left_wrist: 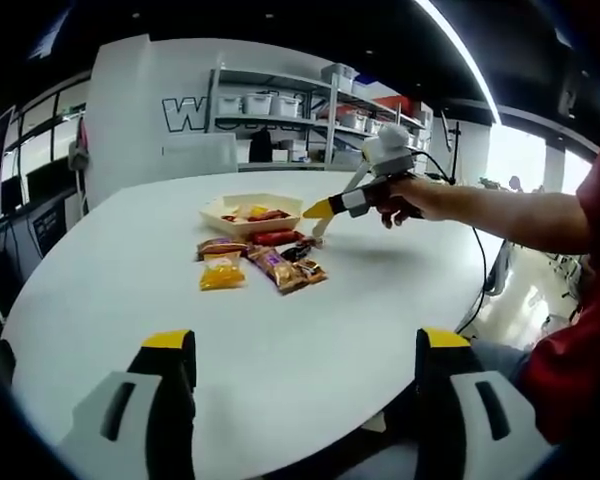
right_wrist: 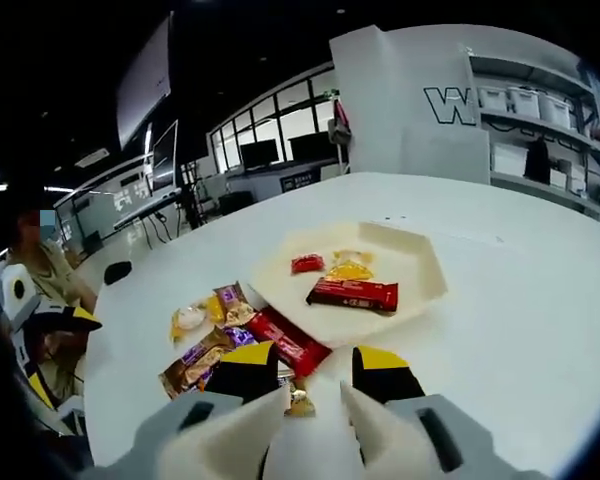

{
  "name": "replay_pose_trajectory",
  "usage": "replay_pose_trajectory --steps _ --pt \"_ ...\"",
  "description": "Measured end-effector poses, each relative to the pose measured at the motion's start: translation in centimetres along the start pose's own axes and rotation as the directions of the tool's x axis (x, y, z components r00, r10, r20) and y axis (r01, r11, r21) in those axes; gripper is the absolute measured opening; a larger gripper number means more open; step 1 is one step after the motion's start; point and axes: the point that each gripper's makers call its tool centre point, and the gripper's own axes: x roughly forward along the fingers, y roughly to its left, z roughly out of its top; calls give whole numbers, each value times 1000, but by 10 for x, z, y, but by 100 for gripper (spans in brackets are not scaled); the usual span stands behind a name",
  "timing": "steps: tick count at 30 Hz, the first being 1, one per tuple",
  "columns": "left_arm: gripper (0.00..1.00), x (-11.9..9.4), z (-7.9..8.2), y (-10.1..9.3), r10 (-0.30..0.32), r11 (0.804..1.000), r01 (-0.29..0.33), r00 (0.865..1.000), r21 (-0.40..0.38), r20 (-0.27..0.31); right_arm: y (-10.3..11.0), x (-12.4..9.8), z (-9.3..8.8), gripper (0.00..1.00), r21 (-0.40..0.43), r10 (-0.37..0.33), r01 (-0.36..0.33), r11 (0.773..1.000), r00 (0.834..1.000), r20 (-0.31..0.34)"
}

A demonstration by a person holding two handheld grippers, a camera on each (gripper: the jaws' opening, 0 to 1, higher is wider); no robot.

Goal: Place the target food into the container with the food tongs after gripping and lifting it, then release it inside without dropping or visibly crushing the food.

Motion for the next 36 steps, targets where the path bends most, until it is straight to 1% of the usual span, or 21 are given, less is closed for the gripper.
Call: replay_pose_trajectory --steps 4,7,8,9,14,15,17,19,22,24,25,28,29,33,36 --pt "88 0 1 -1 -1 1000 1 1000 2 0 8 5 -3 24 14 22 -22 1000 1000 -13" --pt "88 -1 0 -1 0 1000 0 1000 5 -4 15 9 -10 24 -4 30 -31 1000 999 -35" --pt "88 -2 -1 -1 1 1000 -1 1000 5 -5 15 10 -12 24 -11 28 -29 1000 999 -45" --pt "88 -2 -1 0 2 1000 -2 1000 4 -6 14 10 -9 24 -26 24 -25 999 999 -30" --pt "88 -3 -3 1 5 1000 -5 1000 3 -8 10 10 -10 21 17 19 -18 1000 999 -40" --pt "88 -2 -3 1 4 1000 -4 1000 3 -9 9 10 -10 21 15 14 -13 1000 999 -42" --pt "88 -1 -3 0 1 1000 -1 1000 3 -7 9 10 -11 20 -1 9 -9 1000 999 -43" --pt "88 0 -2 -2 -3 1000 3 1000 1 -4 11 10 -12 19 -39 2 -4 999 999 -49" --pt "88 2 -2 -5 -9 1000 9 1000 4 -5 12 11 -12 18 -51 -11 8 999 998 -58" --pt "88 2 -3 -6 -12 1000 12 1000 8 -8 9 11 -12 16 -43 -25 23 999 998 -60" --pt "88 2 -3 -6 -12 1000 12 1000 7 -8 7 11 -12 15 -26 -34 32 999 998 -62" --pt "88 0 -4 -6 -10 1000 10 1000 5 -7 5 10 -11 15 5 -27 27 1000 998 -52" --pt "88 -1 -4 -5 -8 1000 8 1000 5 -6 5 9 -11 16 27 -27 29 999 998 -51" --pt "88 -3 -3 -2 0 1000 0 1000 1 -2 7 6 -12 16 23 -26 27 999 998 -52" --pt "88 -3 -2 -1 2 1000 -2 1000 2 0 9 2 -8 16 26 -24 25 999 999 -38"
